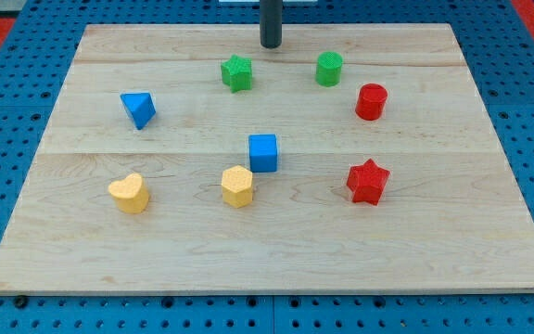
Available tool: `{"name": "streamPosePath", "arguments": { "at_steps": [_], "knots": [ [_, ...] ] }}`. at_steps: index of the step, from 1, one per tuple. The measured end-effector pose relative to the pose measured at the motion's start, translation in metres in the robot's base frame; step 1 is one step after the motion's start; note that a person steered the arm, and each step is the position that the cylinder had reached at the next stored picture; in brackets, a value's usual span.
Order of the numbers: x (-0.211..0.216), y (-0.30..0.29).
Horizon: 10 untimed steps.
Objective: Move your arm to the right center of the board
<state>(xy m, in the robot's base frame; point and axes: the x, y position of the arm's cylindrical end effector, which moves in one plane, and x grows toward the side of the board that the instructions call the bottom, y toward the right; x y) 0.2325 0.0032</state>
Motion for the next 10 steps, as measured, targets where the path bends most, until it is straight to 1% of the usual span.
{"name": "streamPosePath", "arguments": {
  "at_steps": [1,2,3,4,5,6,7,8,9,10],
  "knots": [
    [0.000,0.000],
    [0.001,0.047],
    [0.003,0.141],
    [0.003,0.163],
    [0.022,0.174],
    [0.070,0.196],
    [0.081,0.199],
    [0.081,0.199],
    [0.099,0.199],
    [0.157,0.205]
  ]
}}
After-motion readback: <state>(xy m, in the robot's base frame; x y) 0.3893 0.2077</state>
